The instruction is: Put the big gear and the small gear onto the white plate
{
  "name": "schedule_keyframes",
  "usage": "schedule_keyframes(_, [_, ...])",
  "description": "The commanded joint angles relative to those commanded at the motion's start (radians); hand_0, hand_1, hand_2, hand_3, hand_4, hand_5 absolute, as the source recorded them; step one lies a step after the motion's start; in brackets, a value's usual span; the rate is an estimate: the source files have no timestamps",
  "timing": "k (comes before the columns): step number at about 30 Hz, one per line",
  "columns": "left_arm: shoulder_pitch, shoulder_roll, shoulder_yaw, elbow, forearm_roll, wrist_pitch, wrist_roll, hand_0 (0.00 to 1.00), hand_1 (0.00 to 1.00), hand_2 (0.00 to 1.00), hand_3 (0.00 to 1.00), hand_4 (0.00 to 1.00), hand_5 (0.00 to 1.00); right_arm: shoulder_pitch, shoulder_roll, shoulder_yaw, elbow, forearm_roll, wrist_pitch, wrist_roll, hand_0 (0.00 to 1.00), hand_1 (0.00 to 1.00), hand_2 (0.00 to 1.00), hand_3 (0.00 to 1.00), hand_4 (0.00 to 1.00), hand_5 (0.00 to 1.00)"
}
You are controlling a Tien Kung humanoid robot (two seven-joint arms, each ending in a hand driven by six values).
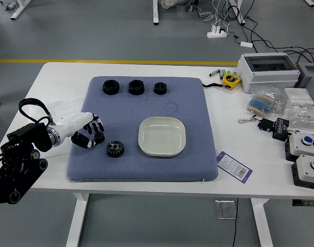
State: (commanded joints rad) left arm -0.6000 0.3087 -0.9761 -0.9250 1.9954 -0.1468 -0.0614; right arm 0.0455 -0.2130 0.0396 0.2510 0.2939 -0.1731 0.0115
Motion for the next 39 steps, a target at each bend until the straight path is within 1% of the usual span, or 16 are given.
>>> schedule_keyframes(7, [-0.005, -0.009, 0.005, 0.013, -0.012, 0.0, -0.002, 0.516, 0.488, 0.527, 0.559, 0.715, 0.002, 0.002, -0.001, 0.0, 0.0, 0.0, 0.0, 0.001, 0.7, 0.679, 0.758, 0.626, 0.837, 0.741])
schedule_keyframes(8, [-0.005, -0.01, 0.006, 0.014, -0.013, -0.001, -0.002, 0.503, 0.47, 0.503, 0.548, 0.704, 0.002, 0.002, -0.001, -0.001, 0.0, 0.001, 0.0, 0.001, 0.7, 0.679, 0.757, 0.627, 0.837, 0.741])
schedule_keyframes(10, [-0.005, -0.011, 0.006, 0.016, -0.014, -0.001, -0.002, 0.503, 0.47, 0.503, 0.548, 0.704, 0.002, 0.003, -0.001, -0.001, 0.0, 0.001, 0.0, 0.001, 0.7, 0.679, 0.757, 0.627, 0.837, 0.741])
schedule_keyframes(13, [-0.005, -0.011, 0.004, 0.016, -0.015, -0.003, -0.001, 0.503, 0.47, 0.503, 0.548, 0.704, 0.002, 0.002, -0.001, -0.002, 0.0, 0.003, 0.0, 0.002, 0.7, 0.679, 0.757, 0.627, 0.837, 0.741])
schedule_keyframes(14, [-0.005, -0.01, 0.003, 0.015, -0.016, -0.004, -0.001, 0.482, 0.447, 0.484, 0.546, 0.686, 0.002, 0.002, -0.001, -0.002, 0.0, 0.003, 0.0, 0.002, 0.7, 0.679, 0.758, 0.626, 0.837, 0.741])
schedule_keyframes(19, [-0.006, -0.007, -0.01, 0.004, -0.023, -0.003, -0.002, 0.482, 0.447, 0.484, 0.546, 0.686, 0.002, 0.002, -0.001, -0.002, 0.0, 0.002, 0.0, 0.001, 0.7, 0.679, 0.758, 0.626, 0.837, 0.741])
schedule_keyframes(20, [-0.007, -0.007, -0.015, 0.002, -0.025, -0.003, -0.002, 0.466, 0.429, 0.477, 0.548, 0.701, 0.002, 0.002, -0.001, -0.001, 0.0, 0.001, 0.0, 0.001, 0.699, 0.679, 0.758, 0.626, 0.837, 0.741])
schedule_keyframes(29, [-0.007, -0.002, -0.054, -0.01, -0.04, -0.006, 0.004, 0.462, 0.429, 0.475, 0.55, 0.701, 0.002, 0.002, -0.001, 0.001, 0.0, -0.004, 0.0, 0.0, 0.699, 0.679, 0.757, 0.627, 0.837, 0.741])
schedule_keyframes(32, [-0.008, -0.001, -0.056, -0.01, -0.038, -0.008, 0.008, 0.457, 0.433, 0.475, 0.556, 0.714, 0.002, 0.002, -0.001, 0.001, 0.0, -0.004, 0.0, 0.0, 0.7, 0.679, 0.757, 0.626, 0.837, 0.741])
schedule_keyframes(39, [-0.008, -0.004, -0.051, -0.008, -0.042, -0.012, 0.01, 0.457, 0.436, 0.477, 0.559, 0.708, 0.002, 0.002, -0.001, 0.003, 0.0, -0.008, 0.0, -0.001, 0.7, 0.679, 0.758, 0.626, 0.837, 0.741])
